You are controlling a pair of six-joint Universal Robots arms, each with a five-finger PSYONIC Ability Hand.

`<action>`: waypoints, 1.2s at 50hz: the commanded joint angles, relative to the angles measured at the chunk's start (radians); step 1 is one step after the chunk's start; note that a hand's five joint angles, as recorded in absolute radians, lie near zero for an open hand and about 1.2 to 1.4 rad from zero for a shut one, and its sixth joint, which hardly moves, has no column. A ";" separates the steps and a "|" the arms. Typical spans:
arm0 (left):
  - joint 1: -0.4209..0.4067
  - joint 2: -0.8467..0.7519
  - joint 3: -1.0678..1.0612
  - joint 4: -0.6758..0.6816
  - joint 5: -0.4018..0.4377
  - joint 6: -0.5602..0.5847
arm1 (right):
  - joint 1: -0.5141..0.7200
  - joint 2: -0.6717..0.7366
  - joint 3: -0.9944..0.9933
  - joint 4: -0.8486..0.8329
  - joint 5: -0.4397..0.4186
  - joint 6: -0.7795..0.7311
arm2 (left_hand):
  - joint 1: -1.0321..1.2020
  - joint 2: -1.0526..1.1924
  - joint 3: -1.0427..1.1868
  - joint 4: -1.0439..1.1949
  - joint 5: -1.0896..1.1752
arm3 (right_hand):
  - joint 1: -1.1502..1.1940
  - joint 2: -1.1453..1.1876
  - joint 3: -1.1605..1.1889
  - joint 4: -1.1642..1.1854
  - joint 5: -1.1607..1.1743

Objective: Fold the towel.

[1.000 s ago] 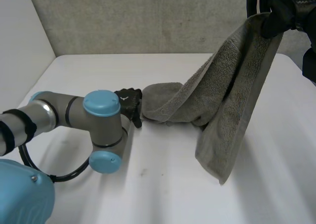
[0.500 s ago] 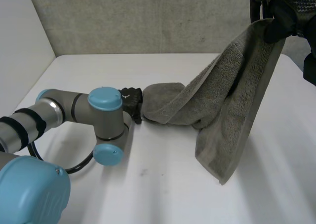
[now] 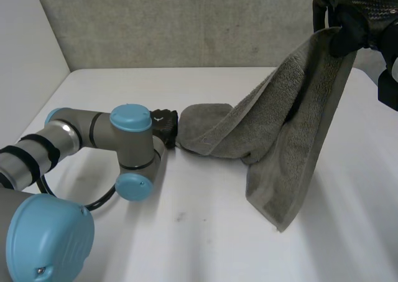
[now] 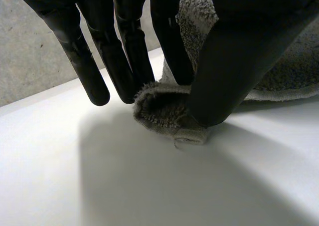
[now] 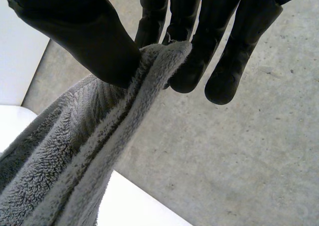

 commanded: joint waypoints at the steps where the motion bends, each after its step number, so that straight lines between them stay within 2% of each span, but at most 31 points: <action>1: 0.000 -0.009 0.019 -0.006 0.007 0.002 | 0.000 0.005 0.000 -0.001 0.001 0.000 | 0.220 0.217 0.218 0.217 0.222 | 0.067 0.068 0.070 0.059 0.061; 5: 0.000 -0.009 0.022 -0.013 0.008 0.002 | 0.000 0.007 0.000 -0.001 0.001 0.000 | 0.431 0.428 0.429 0.428 0.432 | 0.067 0.068 0.070 0.059 0.061; 14: 0.000 0.020 0.008 -0.023 -0.004 0.001 | -0.003 0.007 -0.012 -0.001 0.001 0.000 | 0.431 0.428 0.429 0.428 0.433 | 0.067 0.068 0.070 0.059 0.061; 20: 0.035 0.156 -0.030 -0.084 -0.036 -0.007 | -0.024 0.004 -0.027 -0.001 -0.002 -0.002 | 0.431 0.428 0.429 0.428 0.433 | 0.067 0.068 0.070 0.059 0.061; 22: 0.052 0.213 -0.059 -0.095 -0.047 -0.007 | -0.050 0.004 -0.046 0.005 0.000 -0.002 | 0.431 0.428 0.429 0.428 0.433 | 0.067 0.068 0.070 0.059 0.061; 24: 0.087 0.340 -0.146 -0.102 -0.051 -0.003 | -0.064 0.002 -0.050 0.008 0.003 -0.005 | 0.431 0.428 0.429 0.428 0.433 | 0.067 0.068 0.070 0.059 0.061; 25: 0.087 0.340 -0.147 -0.102 -0.051 -0.003 | -0.064 0.002 -0.050 0.008 0.003 -0.005 | 0.431 0.428 0.429 0.428 0.433 | 0.067 0.068 0.070 0.059 0.061; 27: 0.133 0.487 -0.269 -0.102 -0.044 0.000 | -0.098 -0.010 -0.055 0.015 0.004 -0.009 | 0.431 0.428 0.429 0.428 0.433 | 0.067 0.068 0.070 0.059 0.061; 30: 0.153 0.566 -0.329 -0.102 -0.039 0.001 | -0.126 -0.016 -0.055 0.033 0.004 -0.012 | 0.431 0.428 0.429 0.428 0.433 | 0.067 0.068 0.070 0.059 0.061; 32: 0.185 0.711 -0.442 -0.102 -0.003 0.001 | -0.136 -0.024 -0.055 0.050 0.001 -0.012 | 0.431 0.428 0.429 0.428 0.433 | 0.067 0.068 0.070 0.059 0.061; 33: 0.185 0.712 -0.443 -0.102 -0.002 0.001 | -0.136 -0.024 -0.055 0.050 0.001 -0.012 | 0.431 0.428 0.429 0.428 0.433 | 0.067 0.068 0.070 0.059 0.061; 35: 0.208 0.831 -0.542 -0.102 0.057 0.004 | -0.156 -0.041 -0.057 0.093 -0.005 -0.015 | 0.431 0.428 0.429 0.428 0.433 | 0.067 0.068 0.070 0.059 0.061; 38: 0.221 0.893 -0.582 -0.104 0.082 0.005 | -0.169 -0.058 -0.063 0.143 -0.026 -0.043 | 0.431 0.428 0.429 0.428 0.433 | 0.067 0.068 0.070 0.059 0.061; 39: 0.234 0.961 -0.616 -0.108 0.099 0.005 | -0.169 -0.058 -0.063 0.143 -0.026 -0.043 | 0.431 0.428 0.429 0.428 0.433 | 0.067 0.068 0.070 0.059 0.061; 43: 0.294 1.118 -0.686 -0.162 0.143 0.037 | -0.189 -0.094 -0.070 0.237 -0.060 -0.159 | 0.431 0.428 0.429 0.428 0.433 | 0.067 0.068 0.070 0.059 0.061; 44: 0.294 1.118 -0.687 -0.162 0.143 0.037 | -0.189 -0.095 -0.070 0.237 -0.060 -0.160 | 0.431 0.428 0.429 0.428 0.433 | 0.067 0.068 0.070 0.059 0.061; 46: 0.313 1.150 -0.694 -0.193 0.160 0.057 | -0.202 -0.107 -0.087 0.310 -0.063 -0.263 | 0.431 0.428 0.429 0.428 0.433 | 0.067 0.068 0.070 0.059 0.061; 52: 0.346 1.192 -0.673 -0.328 0.226 0.123 | -0.207 -0.111 -0.139 0.372 -0.051 -0.348 | 0.431 0.428 0.429 0.428 0.433 | 0.067 0.068 0.070 0.059 0.061; 57: 0.376 1.167 -0.634 -0.389 0.240 0.163 | -0.215 -0.060 -0.182 0.433 -0.052 -0.367 | 0.431 0.428 0.429 0.428 0.433 | 0.067 0.068 0.070 0.059 0.061; 60: 0.389 1.081 -0.614 -0.398 0.243 0.186 | -0.215 -0.013 -0.182 0.446 -0.052 -0.379 | 0.431 0.428 0.429 0.428 0.433 | 0.067 0.068 0.070 0.059 0.061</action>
